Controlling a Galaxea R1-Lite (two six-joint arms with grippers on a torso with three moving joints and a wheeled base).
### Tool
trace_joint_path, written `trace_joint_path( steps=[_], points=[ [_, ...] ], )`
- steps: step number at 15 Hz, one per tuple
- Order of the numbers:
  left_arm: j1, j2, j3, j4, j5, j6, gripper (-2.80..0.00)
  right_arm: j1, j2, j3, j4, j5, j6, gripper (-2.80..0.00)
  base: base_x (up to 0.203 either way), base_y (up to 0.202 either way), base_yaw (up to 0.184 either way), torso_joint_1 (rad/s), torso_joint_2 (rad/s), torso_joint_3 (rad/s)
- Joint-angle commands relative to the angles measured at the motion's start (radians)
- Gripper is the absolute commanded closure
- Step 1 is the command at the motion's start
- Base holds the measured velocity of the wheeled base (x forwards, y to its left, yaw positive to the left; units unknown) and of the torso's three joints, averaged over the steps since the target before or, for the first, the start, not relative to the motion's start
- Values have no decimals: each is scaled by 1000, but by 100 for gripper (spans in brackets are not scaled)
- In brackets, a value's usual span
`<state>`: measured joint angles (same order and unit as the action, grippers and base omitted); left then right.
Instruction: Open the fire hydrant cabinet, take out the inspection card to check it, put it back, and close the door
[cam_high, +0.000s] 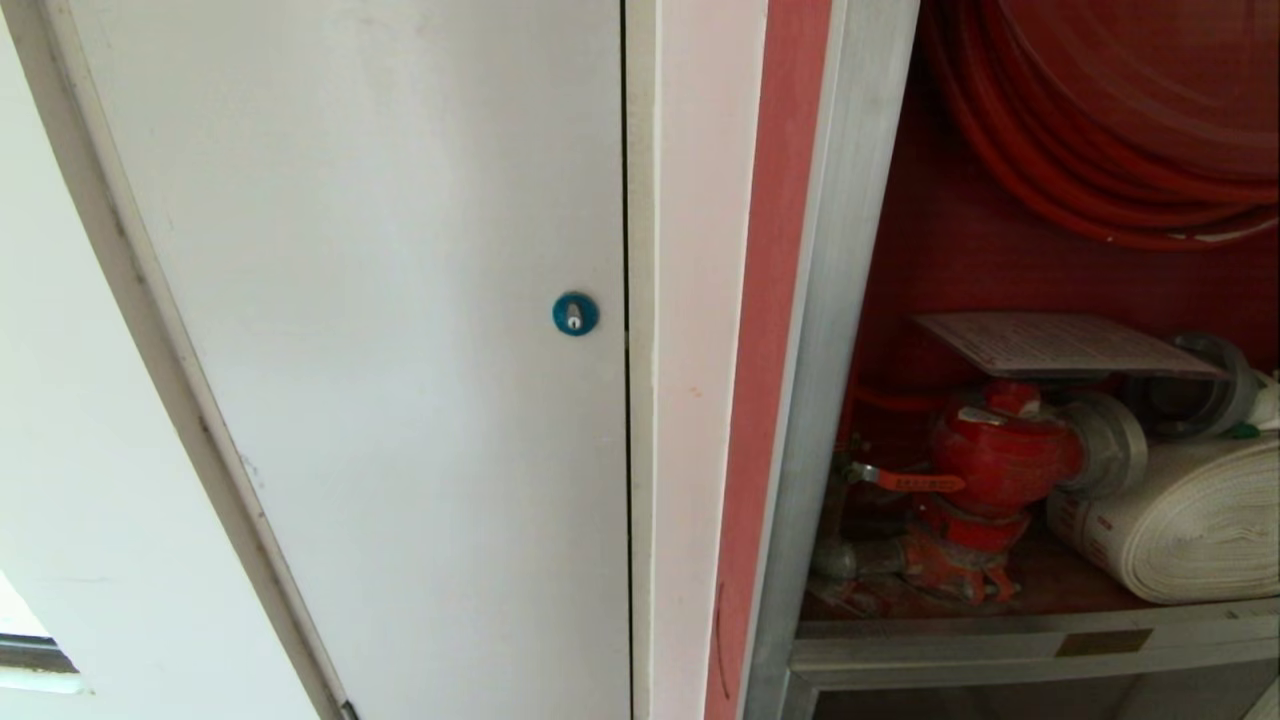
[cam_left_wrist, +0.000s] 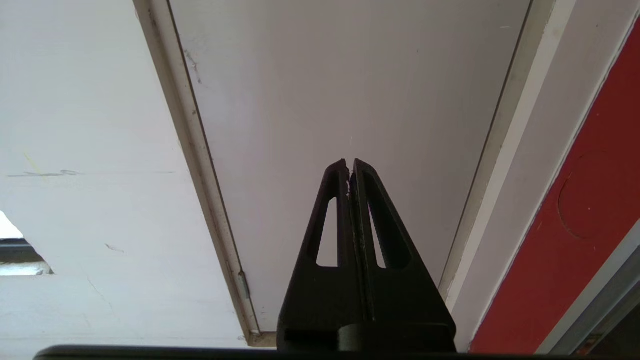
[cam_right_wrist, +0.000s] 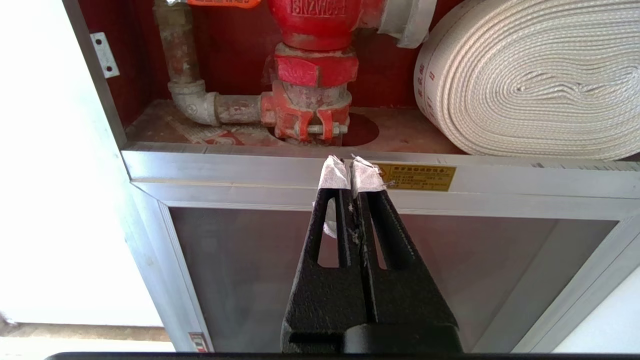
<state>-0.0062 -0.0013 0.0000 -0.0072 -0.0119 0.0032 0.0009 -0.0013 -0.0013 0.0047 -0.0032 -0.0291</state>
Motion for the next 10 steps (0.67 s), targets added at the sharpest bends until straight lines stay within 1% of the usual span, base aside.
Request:
trace_joint_path(
  steps=[1, 3, 10],
  points=[
    [0, 1, 0, 0, 0, 0, 0, 1, 1, 0, 0, 0, 0, 0, 0, 0, 0, 0, 0, 0],
    [0, 1, 0, 0, 0, 0, 0, 1, 1, 1, 0, 2, -14, 0, 0, 0, 0, 0, 0, 0],
    [0, 1, 0, 0, 0, 0, 0, -1, 1, 0, 1, 2, -14, 0, 0, 0, 0, 0, 0, 0]
  ],
)
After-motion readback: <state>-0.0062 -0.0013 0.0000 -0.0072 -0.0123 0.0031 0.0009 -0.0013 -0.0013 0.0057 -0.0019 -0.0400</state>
